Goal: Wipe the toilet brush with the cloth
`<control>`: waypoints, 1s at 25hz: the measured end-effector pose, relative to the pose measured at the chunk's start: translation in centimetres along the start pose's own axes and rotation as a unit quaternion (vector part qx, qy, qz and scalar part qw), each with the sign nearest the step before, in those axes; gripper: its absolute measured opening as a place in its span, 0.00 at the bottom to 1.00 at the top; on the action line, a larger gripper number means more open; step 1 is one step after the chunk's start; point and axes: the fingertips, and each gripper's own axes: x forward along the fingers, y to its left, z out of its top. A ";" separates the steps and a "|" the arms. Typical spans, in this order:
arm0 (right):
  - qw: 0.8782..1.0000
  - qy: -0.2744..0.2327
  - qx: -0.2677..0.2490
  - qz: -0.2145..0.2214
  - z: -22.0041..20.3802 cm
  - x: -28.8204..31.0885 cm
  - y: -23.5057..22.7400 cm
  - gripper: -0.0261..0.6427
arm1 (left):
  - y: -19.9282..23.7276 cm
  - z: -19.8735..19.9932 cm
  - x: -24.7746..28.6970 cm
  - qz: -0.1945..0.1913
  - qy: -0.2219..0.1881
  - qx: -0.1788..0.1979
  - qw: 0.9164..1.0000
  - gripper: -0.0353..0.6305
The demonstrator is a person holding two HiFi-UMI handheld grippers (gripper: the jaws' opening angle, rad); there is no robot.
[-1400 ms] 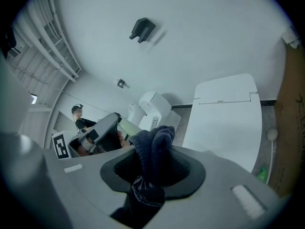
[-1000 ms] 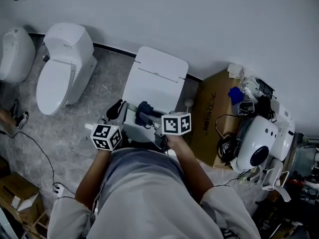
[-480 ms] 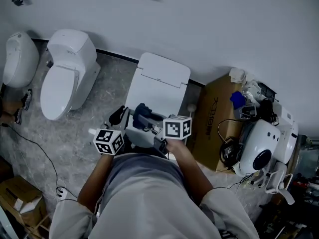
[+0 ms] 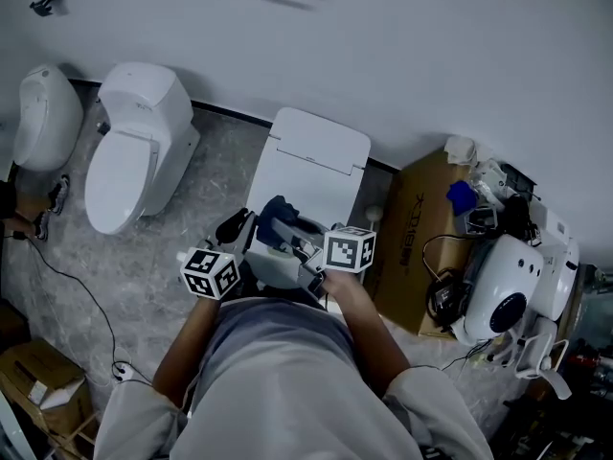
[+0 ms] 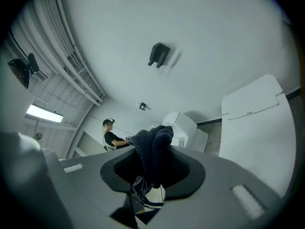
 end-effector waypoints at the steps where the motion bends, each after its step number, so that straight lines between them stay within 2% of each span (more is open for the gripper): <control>1: 1.000 -0.005 0.000 -0.001 0.1 -0.2 -0.2 0.21 | -0.1 0.1 -0.1 -0.001 0.001 0.001 1.000 0.05; 5: 1.000 -0.023 0.001 -0.001 0.7 -1.1 -0.2 0.21 | -0.2 0.4 -0.3 0.003 -0.001 0.008 1.000 0.05; 13: 0.998 -0.054 -0.018 -0.002 2.0 -3.1 0.9 0.21 | -0.5 3.1 -2.2 0.012 -0.036 0.002 0.999 0.05; 17: 0.996 -0.065 -0.055 -0.023 2.8 -4.6 1.9 0.21 | -1.7 4.1 -2.9 -0.001 -0.042 -0.006 0.999 0.05; 22: 0.992 -0.099 -0.074 -0.032 3.9 -6.9 3.9 0.21 | -3.3 4.8 -3.6 -0.014 -0.038 0.008 0.999 0.05; 25: 0.987 -0.111 -0.105 -0.051 4.2 -8.5 4.9 0.21 | -4.2 5.6 -4.1 -0.014 -0.044 0.020 0.999 0.05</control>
